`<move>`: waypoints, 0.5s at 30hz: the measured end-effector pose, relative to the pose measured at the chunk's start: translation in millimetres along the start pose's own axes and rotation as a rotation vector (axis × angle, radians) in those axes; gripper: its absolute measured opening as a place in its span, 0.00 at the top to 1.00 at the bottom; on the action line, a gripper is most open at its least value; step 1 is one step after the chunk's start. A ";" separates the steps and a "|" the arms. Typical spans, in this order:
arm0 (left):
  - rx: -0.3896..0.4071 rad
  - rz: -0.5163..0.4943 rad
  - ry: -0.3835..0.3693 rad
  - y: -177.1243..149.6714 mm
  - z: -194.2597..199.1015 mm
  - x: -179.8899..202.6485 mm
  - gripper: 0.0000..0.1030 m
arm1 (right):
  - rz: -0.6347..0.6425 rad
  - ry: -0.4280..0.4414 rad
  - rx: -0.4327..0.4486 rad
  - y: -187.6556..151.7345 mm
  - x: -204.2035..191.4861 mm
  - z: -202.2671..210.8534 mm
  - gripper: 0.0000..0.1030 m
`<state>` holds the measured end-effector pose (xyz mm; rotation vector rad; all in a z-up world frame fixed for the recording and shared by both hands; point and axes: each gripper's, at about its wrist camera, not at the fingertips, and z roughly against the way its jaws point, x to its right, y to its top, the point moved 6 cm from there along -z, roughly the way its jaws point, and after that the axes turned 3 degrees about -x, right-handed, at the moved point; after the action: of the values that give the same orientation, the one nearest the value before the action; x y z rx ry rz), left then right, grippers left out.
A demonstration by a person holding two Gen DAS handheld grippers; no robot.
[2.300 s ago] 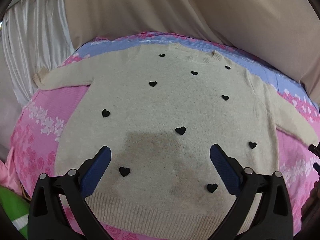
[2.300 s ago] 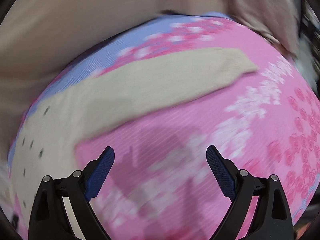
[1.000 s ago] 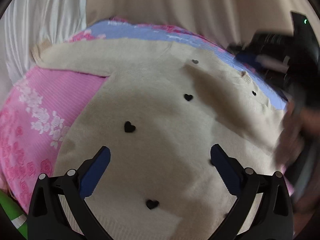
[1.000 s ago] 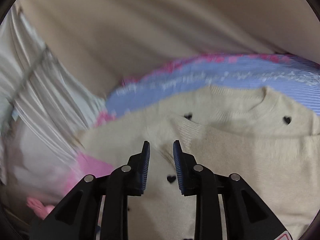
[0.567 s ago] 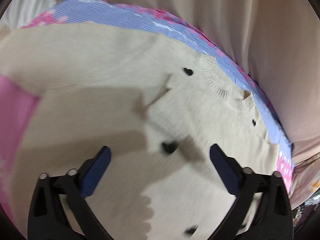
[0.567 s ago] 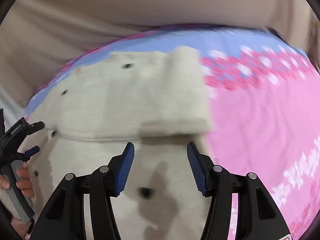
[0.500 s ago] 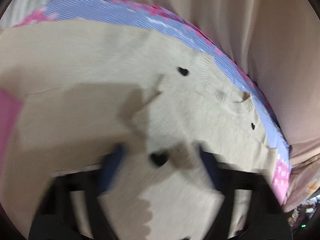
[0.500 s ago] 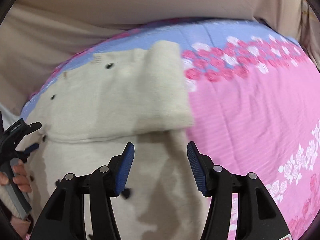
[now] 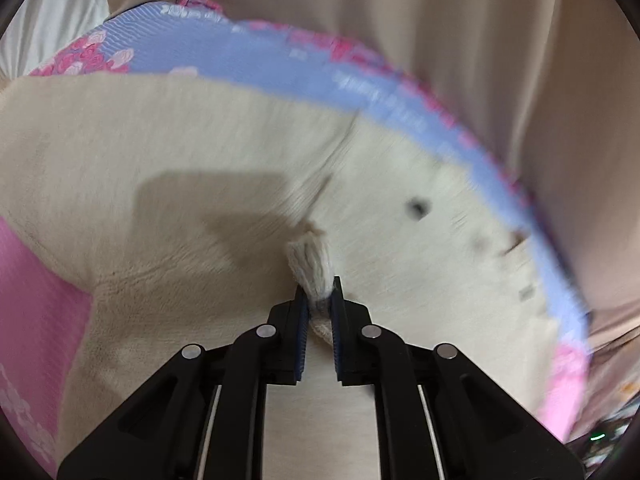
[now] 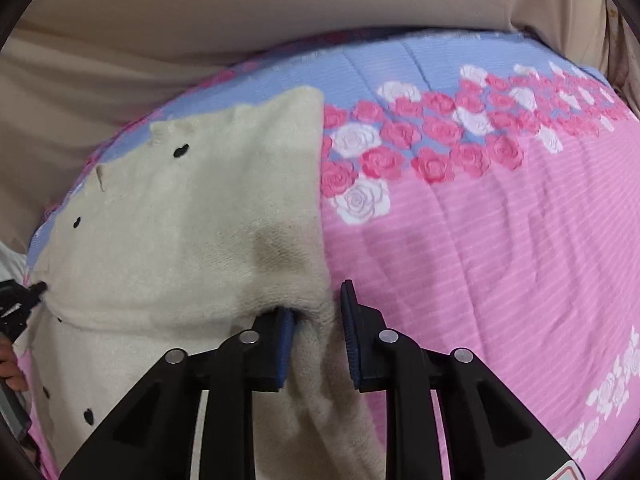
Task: Fold small clothes
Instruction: 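Fold the sleeve across the body with the right gripper while the left gripper grasps the other cuff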
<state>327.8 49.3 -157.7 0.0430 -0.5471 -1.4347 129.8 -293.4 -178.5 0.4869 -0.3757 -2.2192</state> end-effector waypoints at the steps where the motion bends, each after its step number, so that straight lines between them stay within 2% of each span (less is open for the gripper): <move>1: 0.027 -0.014 -0.003 -2.0 1.5 -0.2 0.88 | -0.014 0.000 0.001 0.1 0.7 4.3 0.82; 3: 0.034 0.029 -0.041 -3.7 10.5 -3.6 0.86 | -0.020 -0.018 0.016 -1.7 -1.2 19.7 0.80; 4: 0.044 0.074 -0.087 -3.3 19.6 -7.9 0.82 | -0.018 -0.028 0.028 -3.9 -3.5 29.2 0.76; 5: 0.076 0.110 -0.121 -0.9 34.9 -16.0 0.78 | -0.016 -0.033 0.045 -7.4 -6.3 39.6 0.73; 6: 0.113 0.134 -0.122 0.5 49.1 -30.3 0.74 | -0.015 -0.027 0.060 -13.1 -10.1 51.3 0.70; 7: 0.150 0.160 -0.112 3.4 61.0 -43.4 0.56 | -0.012 -0.024 0.067 -19.5 -13.4 59.9 0.62; 9: 0.246 0.257 -0.050 14.8 92.0 -95.5 0.37 | 0.015 -0.029 0.071 -36.1 -22.2 74.5 0.57; 10: 0.276 0.299 -0.025 19.6 100.8 -116.0 0.32 | 0.036 -0.036 0.061 -45.0 -27.5 78.2 0.56; 14: 0.352 0.544 0.178 51.1 130.4 -255.1 0.31 | 0.100 -0.022 -0.003 -85.5 -49.3 86.1 0.51; 15: 0.371 0.591 0.206 54.8 137.3 -278.7 0.31 | 0.105 -0.016 -0.019 -93.9 -53.3 85.4 0.51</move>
<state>316.2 361.0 -110.4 0.2973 -0.5878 -0.7329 60.2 -184.6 -131.0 0.4295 -0.3801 -2.1241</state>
